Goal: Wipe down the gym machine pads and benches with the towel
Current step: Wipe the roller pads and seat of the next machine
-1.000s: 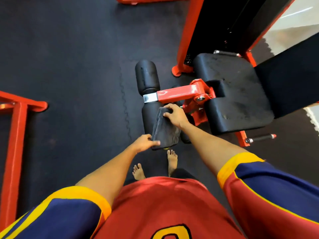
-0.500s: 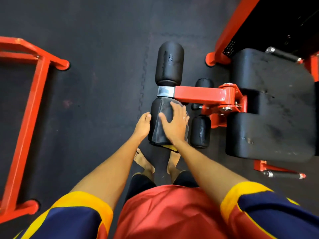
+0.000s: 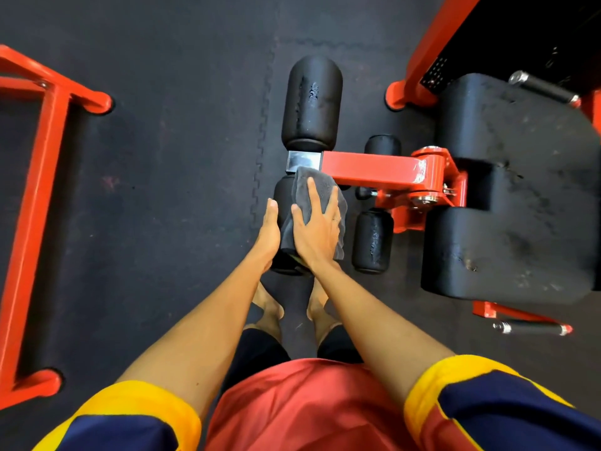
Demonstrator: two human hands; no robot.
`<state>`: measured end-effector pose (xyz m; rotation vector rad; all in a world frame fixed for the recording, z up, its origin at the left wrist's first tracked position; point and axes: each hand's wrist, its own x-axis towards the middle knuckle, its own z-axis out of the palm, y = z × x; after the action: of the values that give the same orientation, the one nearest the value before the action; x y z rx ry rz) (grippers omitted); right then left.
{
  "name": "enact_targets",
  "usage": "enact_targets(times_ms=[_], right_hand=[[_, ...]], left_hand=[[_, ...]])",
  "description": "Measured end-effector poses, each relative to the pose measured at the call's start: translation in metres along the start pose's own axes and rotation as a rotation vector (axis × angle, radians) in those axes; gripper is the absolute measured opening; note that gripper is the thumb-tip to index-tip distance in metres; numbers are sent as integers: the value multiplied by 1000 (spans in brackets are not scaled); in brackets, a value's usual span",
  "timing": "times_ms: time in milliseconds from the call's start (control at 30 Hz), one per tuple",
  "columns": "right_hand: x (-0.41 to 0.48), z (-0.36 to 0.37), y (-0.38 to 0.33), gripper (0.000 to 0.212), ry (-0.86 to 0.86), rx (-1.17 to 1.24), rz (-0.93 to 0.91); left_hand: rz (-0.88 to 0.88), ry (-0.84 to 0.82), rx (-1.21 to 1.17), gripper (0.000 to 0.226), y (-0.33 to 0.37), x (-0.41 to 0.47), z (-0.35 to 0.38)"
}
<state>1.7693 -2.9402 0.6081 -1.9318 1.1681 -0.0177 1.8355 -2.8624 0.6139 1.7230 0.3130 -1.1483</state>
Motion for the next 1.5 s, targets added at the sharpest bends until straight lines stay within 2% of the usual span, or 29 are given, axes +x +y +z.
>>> enact_targets(times_ms=[100, 200, 233, 300, 400, 500, 533, 600, 667, 800, 900, 1000, 1033, 1133, 1233, 1300, 1367, 1400, 1500], right_hand=[[-36, 5, 19, 67, 38, -9, -115], [-92, 19, 45, 67, -5, -137, -218], [-99, 21, 50, 65, -20, -161, -227], [-83, 19, 48, 65, -33, -172, -237], [-23, 9, 18, 63, 2, -211, -202], [17, 6, -3, 58, 18, -215, -132], [17, 8, -4, 58, 32, -209, -128], [-2, 12, 3, 60, 82, -185, -167], [-39, 15, 20, 65, 89, -161, -242], [-95, 14, 52, 63, -49, -116, -270], [-65, 12, 41, 58, -41, -153, -275], [-8, 7, 12, 55, -4, -256, -271], [6, 4, 4, 55, -2, -268, -248], [24, 4, -6, 54, 17, -227, -165], [-10, 12, 1, 54, 110, -171, -196], [-52, 18, 19, 58, 110, -153, -261], [-82, 18, 37, 62, 34, -149, -282], [-84, 16, 41, 64, -1, -137, -271], [-42, 5, 28, 64, -30, -73, -166]], left_hand=[[3, -50, -50, 80, 0, -2, -2], [-83, -20, -93, 121, -6, 6, -4], [-86, -12, -107, 126, -11, 10, -5], [-69, -36, -102, 115, -8, 3, -3], [33, -40, -81, 87, -3, -7, 3], [28, -6, -65, 99, -11, -3, 5], [32, -8, -63, 94, -5, -10, 6], [89, -2, -70, 70, 4, -19, 6], [74, -18, -98, 61, 3, -12, 6], [47, 21, -156, 70, 2, -10, 3], [29, 9, -194, 77, -3, 1, -4], [18, -27, -200, 104, -9, 17, -9], [15, -41, -191, 104, -9, 20, -9], [30, -44, -200, 82, 0, 8, -4], [5, -46, -221, 84, 0, 5, -5], [-33, -6, -241, 101, -8, 16, -9], [-91, -3, -215, 126, -5, 15, -6], [-106, 12, -223, 129, 0, 7, -3], [-108, 52, -226, 108, 8, -10, 12]])
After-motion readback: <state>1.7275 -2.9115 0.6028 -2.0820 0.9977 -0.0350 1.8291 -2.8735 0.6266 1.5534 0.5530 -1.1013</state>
